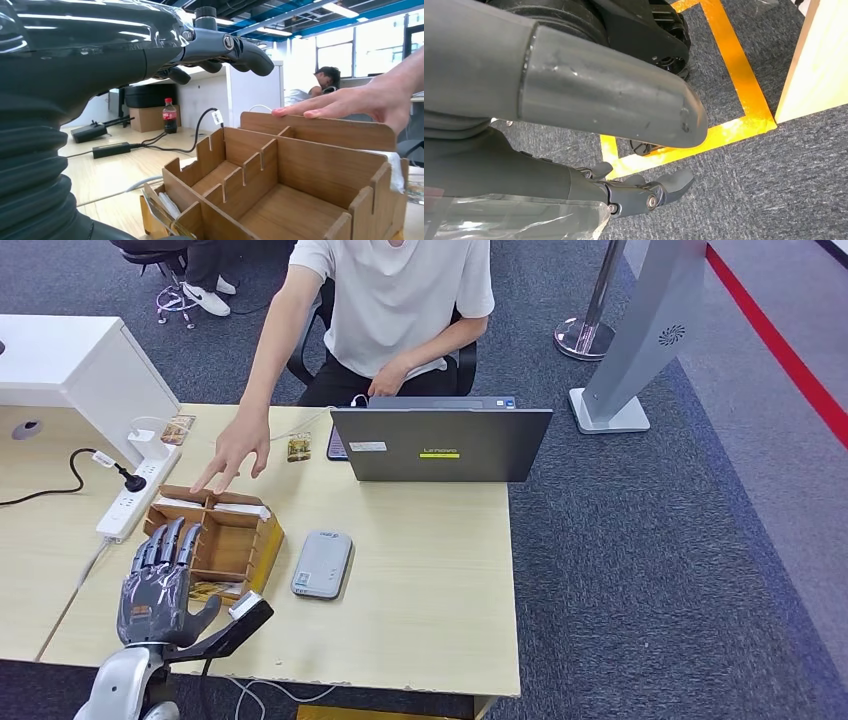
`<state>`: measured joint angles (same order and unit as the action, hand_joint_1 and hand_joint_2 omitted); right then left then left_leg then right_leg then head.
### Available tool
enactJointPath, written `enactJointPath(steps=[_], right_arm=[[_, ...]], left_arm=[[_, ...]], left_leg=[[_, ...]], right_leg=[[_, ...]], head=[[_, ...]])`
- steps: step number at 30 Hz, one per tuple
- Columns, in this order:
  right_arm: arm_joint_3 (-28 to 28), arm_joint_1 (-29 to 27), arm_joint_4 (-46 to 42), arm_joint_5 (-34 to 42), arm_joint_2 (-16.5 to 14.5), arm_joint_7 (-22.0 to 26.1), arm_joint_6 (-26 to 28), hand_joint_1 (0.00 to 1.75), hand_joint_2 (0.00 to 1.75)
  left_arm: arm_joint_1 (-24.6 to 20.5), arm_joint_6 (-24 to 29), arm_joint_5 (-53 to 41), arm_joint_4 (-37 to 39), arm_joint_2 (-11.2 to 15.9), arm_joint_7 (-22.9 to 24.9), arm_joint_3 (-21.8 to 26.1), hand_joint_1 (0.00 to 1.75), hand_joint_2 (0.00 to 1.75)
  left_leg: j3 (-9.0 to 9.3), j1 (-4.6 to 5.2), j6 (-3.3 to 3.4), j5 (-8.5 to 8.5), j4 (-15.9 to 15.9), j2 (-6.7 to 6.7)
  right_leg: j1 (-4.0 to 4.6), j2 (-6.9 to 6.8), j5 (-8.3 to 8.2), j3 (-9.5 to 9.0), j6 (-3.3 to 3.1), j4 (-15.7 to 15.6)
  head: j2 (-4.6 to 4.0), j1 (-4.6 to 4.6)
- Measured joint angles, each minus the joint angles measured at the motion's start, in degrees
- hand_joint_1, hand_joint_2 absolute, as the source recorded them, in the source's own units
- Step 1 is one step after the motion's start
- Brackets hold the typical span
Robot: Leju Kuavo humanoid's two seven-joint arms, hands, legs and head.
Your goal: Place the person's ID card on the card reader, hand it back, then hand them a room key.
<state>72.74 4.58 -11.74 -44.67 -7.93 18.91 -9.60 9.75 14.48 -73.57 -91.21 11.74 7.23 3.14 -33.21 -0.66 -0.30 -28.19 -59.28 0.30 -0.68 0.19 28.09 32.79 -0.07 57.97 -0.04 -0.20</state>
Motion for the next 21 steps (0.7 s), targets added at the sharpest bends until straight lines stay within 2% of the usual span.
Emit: enactJointPath(steps=[21], right_arm=[[0.0,0.0,-0.2,-0.9,0.0,0.1,-0.1,0.00,0.00]], left_arm=[[-1.3,-1.1,1.4,5.4,-0.3,-0.8,4.3,0.00,1.75]], left_leg=[[0.00,0.00,0.00,0.00,0.0,0.00]], right_leg=[[0.00,0.00,0.00,0.00,0.00,0.0]], head=[[0.00,0.01]])
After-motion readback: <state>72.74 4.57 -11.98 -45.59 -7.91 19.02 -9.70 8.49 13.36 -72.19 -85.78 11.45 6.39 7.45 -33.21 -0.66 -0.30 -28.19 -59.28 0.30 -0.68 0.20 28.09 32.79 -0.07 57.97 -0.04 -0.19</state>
